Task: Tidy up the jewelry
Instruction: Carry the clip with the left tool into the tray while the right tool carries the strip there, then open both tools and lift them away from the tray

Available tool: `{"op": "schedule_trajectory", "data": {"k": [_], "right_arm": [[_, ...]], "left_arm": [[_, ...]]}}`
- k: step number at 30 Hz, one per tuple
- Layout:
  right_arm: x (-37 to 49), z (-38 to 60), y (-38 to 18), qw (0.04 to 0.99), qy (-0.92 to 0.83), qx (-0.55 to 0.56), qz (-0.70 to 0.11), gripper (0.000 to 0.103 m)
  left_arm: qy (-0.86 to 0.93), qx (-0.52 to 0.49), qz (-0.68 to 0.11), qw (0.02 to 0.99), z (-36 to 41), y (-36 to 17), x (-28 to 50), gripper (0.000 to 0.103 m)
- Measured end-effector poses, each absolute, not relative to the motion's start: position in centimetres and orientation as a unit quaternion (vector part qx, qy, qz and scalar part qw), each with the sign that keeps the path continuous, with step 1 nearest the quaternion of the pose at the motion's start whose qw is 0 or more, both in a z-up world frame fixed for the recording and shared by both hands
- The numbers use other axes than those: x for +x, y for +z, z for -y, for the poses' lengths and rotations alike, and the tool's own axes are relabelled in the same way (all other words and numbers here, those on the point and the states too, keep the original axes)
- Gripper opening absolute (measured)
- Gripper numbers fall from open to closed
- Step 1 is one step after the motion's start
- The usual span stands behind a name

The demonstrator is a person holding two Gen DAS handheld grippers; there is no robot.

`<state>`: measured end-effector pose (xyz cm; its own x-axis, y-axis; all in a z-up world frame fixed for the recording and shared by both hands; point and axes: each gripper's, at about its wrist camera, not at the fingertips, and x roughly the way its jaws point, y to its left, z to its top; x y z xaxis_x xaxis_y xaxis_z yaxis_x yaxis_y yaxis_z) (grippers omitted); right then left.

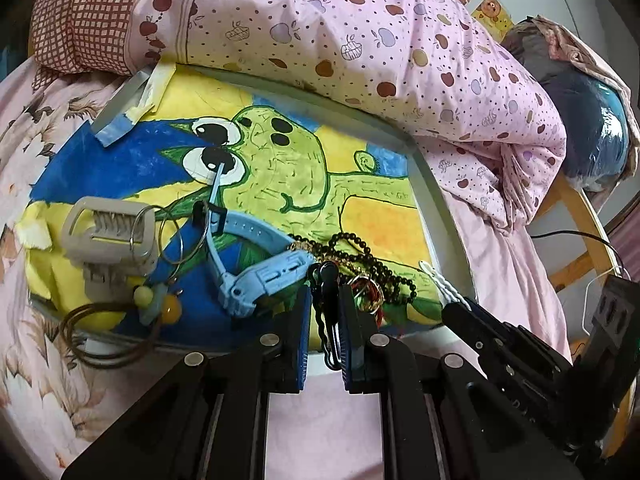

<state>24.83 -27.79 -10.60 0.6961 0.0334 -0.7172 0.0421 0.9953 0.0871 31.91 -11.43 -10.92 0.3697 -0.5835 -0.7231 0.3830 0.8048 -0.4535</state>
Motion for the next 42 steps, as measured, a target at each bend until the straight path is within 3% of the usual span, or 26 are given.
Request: {"op": "schedule_trajectory", "data": {"k": [13, 16, 18, 20, 25, 30, 36, 37, 38, 40, 42], "right_arm": [[25.3, 28.1, -11.0, 0.914, -0.003, 0.058, -0.401, 0.017], [25.0, 28.7, -10.7, 0.914, -0.004, 0.077, -0.398, 0.025], [24.7, 29.1, -10.3, 0.917, -0.007, 0.088, -0.390, 0.034], [24.4, 29.5, -9.8, 0.920, -0.009, 0.097, -0.380, 0.036], [23.3, 30.0, -8.4, 0.928, -0.013, 0.105, -0.359, 0.054], [21.4, 30.2, -6.3, 0.941, -0.010, 0.109, -0.320, 0.079], [19.2, 30.3, -4.3, 0.953, -0.018, 0.108, -0.281, 0.091], [18.8, 30.3, -4.0, 0.955, -0.020, 0.107, -0.275, 0.095], [18.4, 30.3, -3.7, 0.957, -0.022, 0.107, -0.268, 0.101], [17.3, 30.3, -3.0, 0.962, -0.023, 0.106, -0.251, 0.102], [16.1, 30.1, -2.4, 0.966, -0.024, 0.104, -0.237, 0.103]], "left_arm": [[-0.278, -0.119, -0.512, 0.804, 11.2, -12.4, 32.8, 0.010], [-0.276, -0.124, -0.515, 0.802, 10.9, -12.1, 32.9, 0.011], [-0.273, -0.121, -0.515, 0.803, 10.8, -11.9, 32.7, 0.018], [-0.273, -0.115, -0.509, 0.808, 10.7, -11.3, 32.3, 0.031], [-0.270, -0.088, -0.485, 0.827, 10.7, -9.7, 31.0, 0.041], [-0.258, -0.080, -0.448, 0.852, 10.1, -7.6, 29.5, 0.064], [-0.227, -0.067, -0.400, 0.885, 9.0, -5.0, 27.2, 0.071], [-0.222, -0.059, -0.387, 0.893, 8.9, -4.5, 26.5, 0.074], [-0.219, -0.054, -0.377, 0.898, 8.8, -4.3, 25.9, 0.087], [-0.206, -0.045, -0.351, 0.912, 8.5, -3.5, 24.4, 0.100], [-0.198, -0.039, -0.329, 0.923, 8.2, -2.9, 23.2, 0.100]]}}
